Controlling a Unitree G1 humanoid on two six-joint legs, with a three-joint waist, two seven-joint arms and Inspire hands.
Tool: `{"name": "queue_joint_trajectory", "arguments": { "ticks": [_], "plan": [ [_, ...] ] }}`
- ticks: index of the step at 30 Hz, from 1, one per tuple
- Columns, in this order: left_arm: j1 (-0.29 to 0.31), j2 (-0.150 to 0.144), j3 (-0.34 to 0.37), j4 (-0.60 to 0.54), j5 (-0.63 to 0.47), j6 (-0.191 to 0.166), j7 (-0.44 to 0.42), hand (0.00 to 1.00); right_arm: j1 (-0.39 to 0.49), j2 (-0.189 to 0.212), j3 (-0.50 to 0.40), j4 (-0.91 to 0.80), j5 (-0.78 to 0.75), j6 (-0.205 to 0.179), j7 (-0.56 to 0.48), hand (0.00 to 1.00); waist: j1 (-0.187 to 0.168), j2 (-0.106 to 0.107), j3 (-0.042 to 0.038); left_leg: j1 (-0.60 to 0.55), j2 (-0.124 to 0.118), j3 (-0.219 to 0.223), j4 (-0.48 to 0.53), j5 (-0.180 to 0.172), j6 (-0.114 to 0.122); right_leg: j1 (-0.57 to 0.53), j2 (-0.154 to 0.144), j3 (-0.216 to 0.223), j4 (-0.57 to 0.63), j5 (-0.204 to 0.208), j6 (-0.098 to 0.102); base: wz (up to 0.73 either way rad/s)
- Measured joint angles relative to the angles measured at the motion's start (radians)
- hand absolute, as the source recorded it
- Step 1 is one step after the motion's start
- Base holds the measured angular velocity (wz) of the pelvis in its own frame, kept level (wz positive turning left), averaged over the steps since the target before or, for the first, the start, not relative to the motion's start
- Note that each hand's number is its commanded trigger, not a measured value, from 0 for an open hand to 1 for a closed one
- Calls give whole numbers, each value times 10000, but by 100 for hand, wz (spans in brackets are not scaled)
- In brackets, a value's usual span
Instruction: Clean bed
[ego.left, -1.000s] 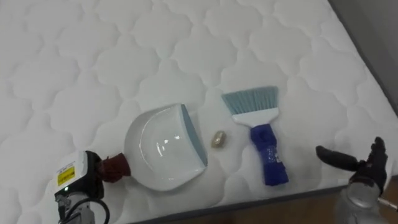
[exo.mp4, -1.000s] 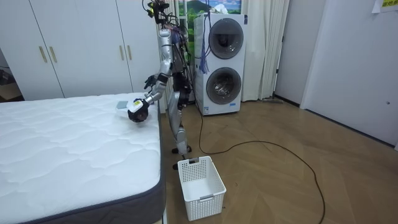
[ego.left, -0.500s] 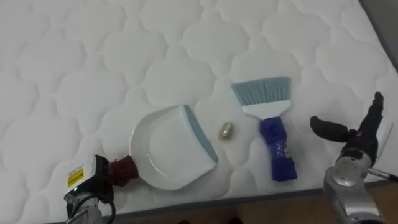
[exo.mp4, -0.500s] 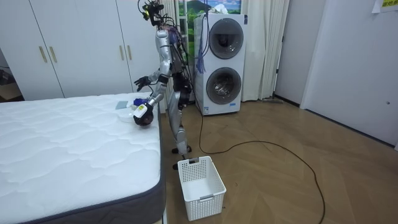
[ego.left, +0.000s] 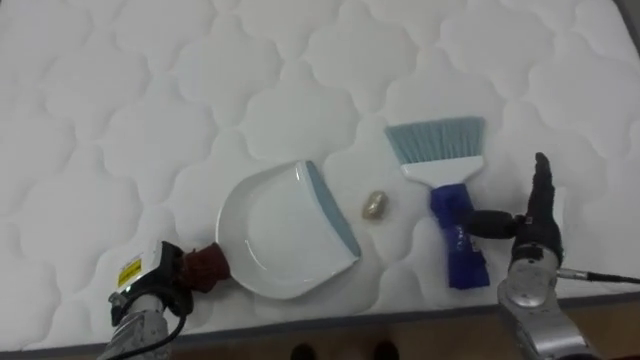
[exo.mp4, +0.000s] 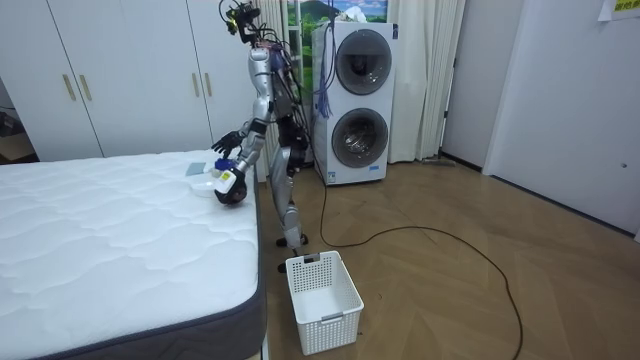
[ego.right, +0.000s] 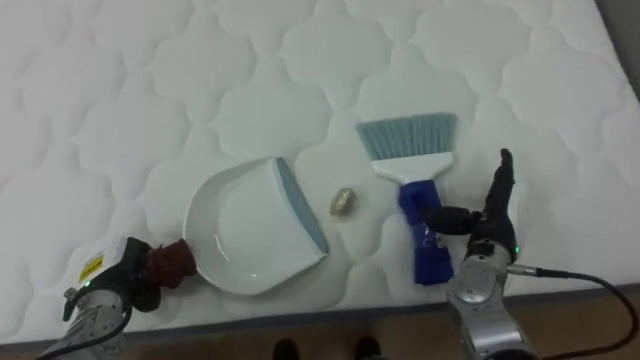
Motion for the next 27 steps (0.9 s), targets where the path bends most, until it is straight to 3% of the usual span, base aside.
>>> {"name": "queue_joint_trajectory", "arguments": {
  "ticks": [17,27],
  "plan": [
    [-159,51,-65,148,-203,-141,-180,100,-41,-1,517,38,-161,15,793,0,39,-70,24,-133,-2,33,141,2,7,-34,-44,-98,-4,-11,5,1],
    [-183,89,-67,18,-182,-121,-185,100,-40,4,522,1079,-126,51,1201,0,13,-85,14,-311,5,-34,292,4,8,-157,-74,-204,71,-19,-8,0]
  ]
}}
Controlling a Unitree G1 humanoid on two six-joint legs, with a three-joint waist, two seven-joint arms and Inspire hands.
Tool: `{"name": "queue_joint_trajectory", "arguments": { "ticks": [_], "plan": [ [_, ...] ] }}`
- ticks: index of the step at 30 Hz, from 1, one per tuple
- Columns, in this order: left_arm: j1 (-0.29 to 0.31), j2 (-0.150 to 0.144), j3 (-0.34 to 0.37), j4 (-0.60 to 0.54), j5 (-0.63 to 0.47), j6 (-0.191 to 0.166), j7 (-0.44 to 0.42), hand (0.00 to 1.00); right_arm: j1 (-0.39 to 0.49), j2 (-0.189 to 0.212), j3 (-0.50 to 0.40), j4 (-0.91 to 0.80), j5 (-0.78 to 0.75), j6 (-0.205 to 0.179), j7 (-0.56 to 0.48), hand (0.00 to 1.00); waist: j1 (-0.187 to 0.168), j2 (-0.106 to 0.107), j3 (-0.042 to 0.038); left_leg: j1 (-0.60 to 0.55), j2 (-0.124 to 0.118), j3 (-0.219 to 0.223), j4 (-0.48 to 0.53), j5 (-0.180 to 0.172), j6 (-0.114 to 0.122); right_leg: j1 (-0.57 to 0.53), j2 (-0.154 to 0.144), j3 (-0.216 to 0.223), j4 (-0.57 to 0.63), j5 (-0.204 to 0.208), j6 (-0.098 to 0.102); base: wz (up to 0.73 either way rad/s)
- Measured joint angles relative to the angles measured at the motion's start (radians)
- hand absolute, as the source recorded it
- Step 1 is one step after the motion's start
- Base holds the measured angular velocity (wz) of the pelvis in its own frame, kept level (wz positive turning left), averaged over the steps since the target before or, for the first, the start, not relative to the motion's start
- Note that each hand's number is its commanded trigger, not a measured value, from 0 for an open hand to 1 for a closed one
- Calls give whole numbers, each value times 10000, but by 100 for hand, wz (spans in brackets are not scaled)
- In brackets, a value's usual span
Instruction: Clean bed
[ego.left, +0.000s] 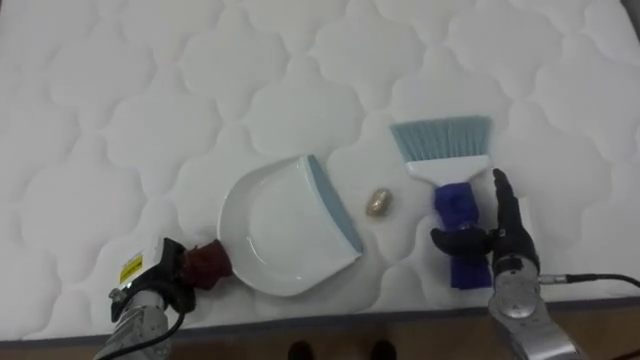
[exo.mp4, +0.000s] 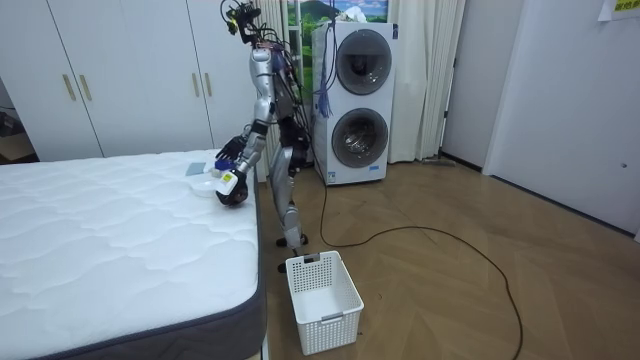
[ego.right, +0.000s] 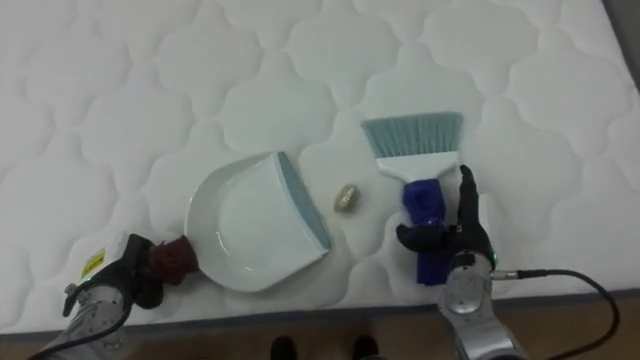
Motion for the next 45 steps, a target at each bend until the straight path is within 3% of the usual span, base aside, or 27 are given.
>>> {"name": "queue_joint_trajectory", "arguments": {
  "ticks": [15,21,22,24,27,33,40,45],
  "plan": [
    [-82,29,-358,-9,-154,215,-263,100,-980,-5,399,2575,-774,85,406,0,40,46,-19,-21,79,-45,289,0,4,197,10,-210,82,-8,-34,4],
    [-93,21,-625,57,-228,273,-249,100,-1156,-95,576,3015,-769,181,467,0,267,123,-16,-8,139,-50,319,-8,10,248,32,-288,81,27,-92,2],
    [-82,17,-649,62,-223,284,-249,100,-1209,-125,597,3074,-769,218,491,12,283,159,-9,-6,145,-52,310,-8,10,266,35,-292,81,28,-93,0],
    [-78,16,-675,145,-216,289,-250,100,-1301,-129,597,3160,-781,255,503,98,284,201,-9,-4,145,-54,292,-8,10,274,5,-322,85,33,-98,0],
    [-75,18,-685,155,-211,286,-250,100,-1402,-175,562,3257,-909,291,480,100,303,201,-9,-24,138,-55,291,-4,15,260,4,-337,84,34,-99,0],
    [-87,20,-684,112,-134,248,-294,100,-1710,-861,373,3388,-1054,484,392,100,491,177,1,-61,134,-42,298,-4,15,221,20,-290,60,23,-97,0],
    [-96,34,-665,17,-124,243,-414,100,-1875,-939,189,3604,-1066,890,413,100,569,57,31,-110,129,-4,296,-5,8,166,-3,-296,93,-85,-98,3],
    [-144,115,-629,14,-127,225,-550,100,-1864,-881,169,3667,-961,955,624,100,560,-33,38,-193,126,1,312,-4,9,80,-10,-286,115,-85,-97,0]
  ]
}}
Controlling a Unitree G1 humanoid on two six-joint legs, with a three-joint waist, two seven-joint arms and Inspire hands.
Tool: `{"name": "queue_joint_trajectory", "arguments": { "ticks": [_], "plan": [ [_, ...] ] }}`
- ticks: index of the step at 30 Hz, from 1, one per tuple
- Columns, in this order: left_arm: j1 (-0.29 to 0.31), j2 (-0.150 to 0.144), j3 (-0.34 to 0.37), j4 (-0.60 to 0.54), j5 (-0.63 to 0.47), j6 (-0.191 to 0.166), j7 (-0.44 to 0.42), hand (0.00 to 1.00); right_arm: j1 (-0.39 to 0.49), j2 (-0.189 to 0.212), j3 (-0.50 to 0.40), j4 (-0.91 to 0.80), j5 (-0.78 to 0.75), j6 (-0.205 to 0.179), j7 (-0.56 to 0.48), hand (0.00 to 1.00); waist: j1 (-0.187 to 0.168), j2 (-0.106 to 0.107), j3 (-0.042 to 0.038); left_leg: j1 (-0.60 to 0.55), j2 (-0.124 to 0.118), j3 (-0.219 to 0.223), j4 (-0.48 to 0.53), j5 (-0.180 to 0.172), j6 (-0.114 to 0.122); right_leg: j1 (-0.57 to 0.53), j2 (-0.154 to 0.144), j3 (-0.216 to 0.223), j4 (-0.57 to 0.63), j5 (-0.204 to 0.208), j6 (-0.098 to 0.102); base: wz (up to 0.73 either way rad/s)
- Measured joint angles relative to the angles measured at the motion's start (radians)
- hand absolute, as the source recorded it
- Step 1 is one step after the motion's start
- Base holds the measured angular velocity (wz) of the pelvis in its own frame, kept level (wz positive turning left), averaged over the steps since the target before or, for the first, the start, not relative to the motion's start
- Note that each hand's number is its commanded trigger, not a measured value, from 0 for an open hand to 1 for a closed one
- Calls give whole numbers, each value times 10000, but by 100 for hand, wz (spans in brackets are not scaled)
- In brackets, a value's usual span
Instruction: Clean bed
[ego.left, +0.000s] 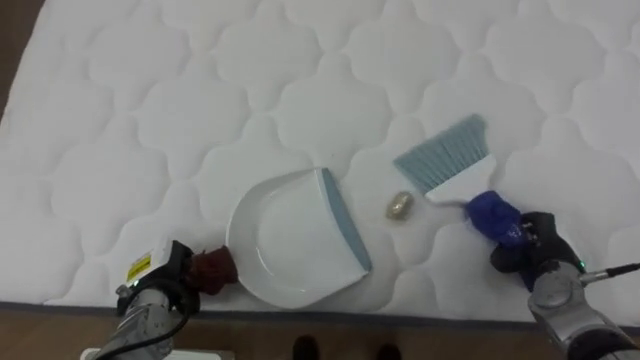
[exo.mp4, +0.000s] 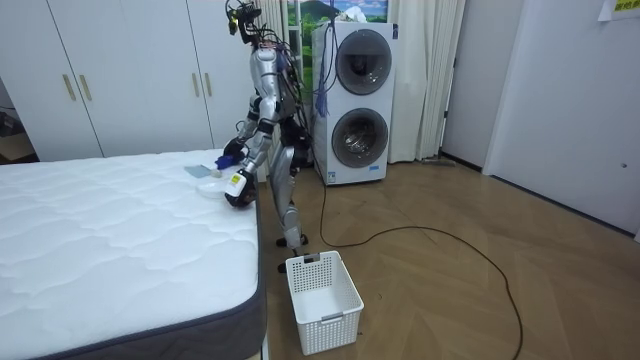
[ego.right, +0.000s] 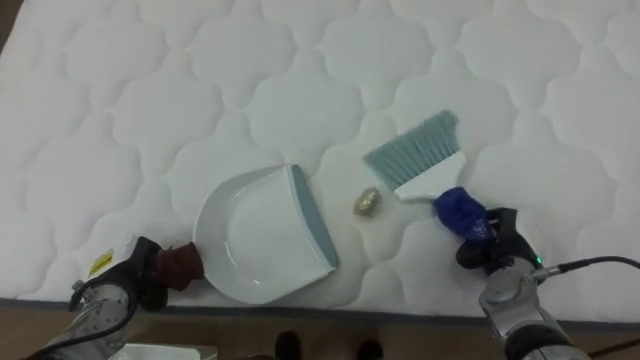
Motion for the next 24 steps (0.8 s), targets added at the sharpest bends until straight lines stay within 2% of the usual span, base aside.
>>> {"name": "queue_joint_trajectory", "arguments": {
  "ticks": [3,9,14,17,20,22,23,24],
  "plan": [
    [-18,67,13,-2,-4,-8,-67,100,21,54,7,60,82,8,209,100,-22,-71,8,-2,5,9,21,0,0,9,-5,2,0,0,0,0],
    [-28,88,15,-99,4,8,-184,100,41,65,-1,156,58,208,293,100,-46,-94,7,-36,8,5,58,0,2,12,-7,-16,9,0,5,0],
    [-60,117,12,-112,23,29,-228,100,24,32,-24,249,55,219,290,100,-46,-103,2,-62,9,17,78,1,3,11,-9,-43,7,0,5,0],
    [-93,122,11,-156,21,38,-213,100,13,-76,-19,241,-238,221,270,100,-5,-109,2,-217,14,-6,206,1,4,-132,-13,-34,101,-5,5,0],
    [-120,178,-163,-314,19,105,-194,100,-44,-300,3,374,-446,229,120,100,-26,-166,13,-337,-28,1,351,0,5,-294,-160,-15,379,-92,3,4],
    [-152,406,-194,-538,330,193,-139,100,-77,-508,-8,410,-866,441,-166,100,-26,-423,23,-374,-113,30,353,1,8,-496,-204,80,706,-260,5,2],
    [-150,479,-195,-621,426,213,-135,100,-77,-588,-7,440,-977,483,-222,100,-31,-484,17,-387,-119,31,352,1,8,-532,-209,91,710,-277,-3,4],
    [-109,627,-206,-861,566,261,-132,100,-77,-832,-8,480,-1235,598,-293,100,-30,-579,13,-416,-98,27,369,2,8,-560,-199,70,716,-272,-17,0]
  ]
}}
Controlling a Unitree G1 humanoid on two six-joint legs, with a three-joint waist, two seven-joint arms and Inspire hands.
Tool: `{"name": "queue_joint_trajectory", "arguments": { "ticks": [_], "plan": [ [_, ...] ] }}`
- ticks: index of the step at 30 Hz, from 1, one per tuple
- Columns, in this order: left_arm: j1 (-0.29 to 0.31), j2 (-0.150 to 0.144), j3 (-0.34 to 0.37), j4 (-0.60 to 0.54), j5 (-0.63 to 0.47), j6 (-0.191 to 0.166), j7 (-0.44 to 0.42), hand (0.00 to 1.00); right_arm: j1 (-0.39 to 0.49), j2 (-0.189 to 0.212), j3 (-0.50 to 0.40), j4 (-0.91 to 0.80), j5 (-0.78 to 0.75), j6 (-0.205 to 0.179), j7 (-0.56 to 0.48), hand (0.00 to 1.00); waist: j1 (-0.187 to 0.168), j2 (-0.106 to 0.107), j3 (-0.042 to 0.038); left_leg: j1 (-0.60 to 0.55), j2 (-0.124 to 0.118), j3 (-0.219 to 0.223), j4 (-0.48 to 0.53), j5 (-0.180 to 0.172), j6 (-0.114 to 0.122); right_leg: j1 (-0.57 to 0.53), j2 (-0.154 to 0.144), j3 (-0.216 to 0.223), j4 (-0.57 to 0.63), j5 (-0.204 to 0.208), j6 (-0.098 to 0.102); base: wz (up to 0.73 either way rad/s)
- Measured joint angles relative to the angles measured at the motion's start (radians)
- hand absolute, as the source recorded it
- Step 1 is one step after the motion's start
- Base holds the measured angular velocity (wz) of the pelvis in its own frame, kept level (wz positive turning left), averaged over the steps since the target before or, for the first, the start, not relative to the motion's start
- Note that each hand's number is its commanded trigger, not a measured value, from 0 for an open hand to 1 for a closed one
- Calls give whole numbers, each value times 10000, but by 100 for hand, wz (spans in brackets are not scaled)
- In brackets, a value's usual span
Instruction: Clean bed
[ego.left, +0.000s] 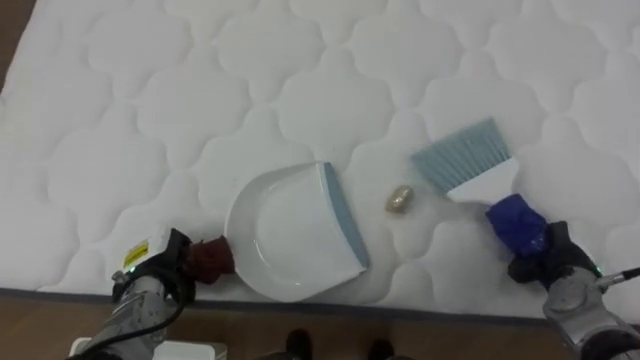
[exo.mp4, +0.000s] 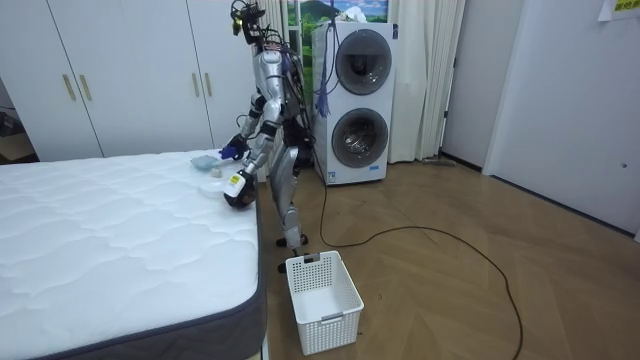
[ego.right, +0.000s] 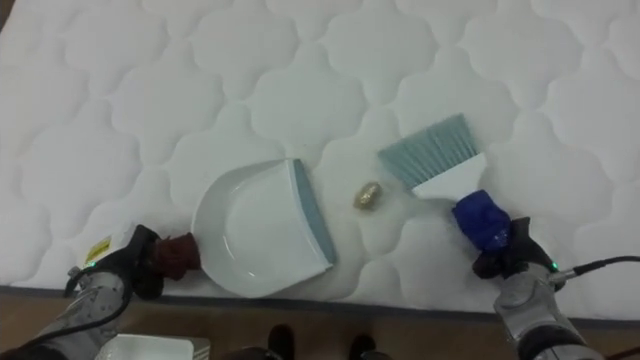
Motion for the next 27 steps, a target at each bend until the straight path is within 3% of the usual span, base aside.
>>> {"name": "queue_joint_trajectory", "arguments": {
  "ticks": [4,7,10,13,18,27],
  "plan": [
    [18,440,61,-405,1159,95,134,100,-21,-1308,-251,252,-1329,274,-158,100,23,-325,-8,-2,93,25,63,0,-3,63,88,-25,-81,86,-56,-1],
    [15,879,38,-600,1772,96,360,100,-49,-1947,-299,247,-2226,366,-433,100,-27,-641,-15,6,207,-5,42,17,-41,151,209,-91,-241,192,-122,-4],
    [18,1072,2,-801,2231,205,569,100,-68,-2398,-298,182,-3259,578,-652,100,-26,-879,-19,-6,255,22,50,18,-58,147,226,-100,-260,212,-149,-2],
    [21,1095,-39,-1017,2454,449,620,100,-346,-2639,-286,-88,-4417,843,-671,100,-43,-912,-13,-21,266,30,54,12,-66,123,255,-97,-338,232,-159,-1],
    [1,1194,-181,-1011,2514,466,713,100,-809,-2670,51,-858,-6554,1008,-582,100,-8,-997,-15,17,315,67,32,30,-94,158,251,-68,-393,271,-188,-2],
    [-89,1251,-204,-1176,2755,463,674,100,-992,-2671,1066,-2433,-9866,1034,-244,100,231,-1334,8,66,339,85,30,25,-102,245,255,-147,-399,285,-189,0]
  ]
}}
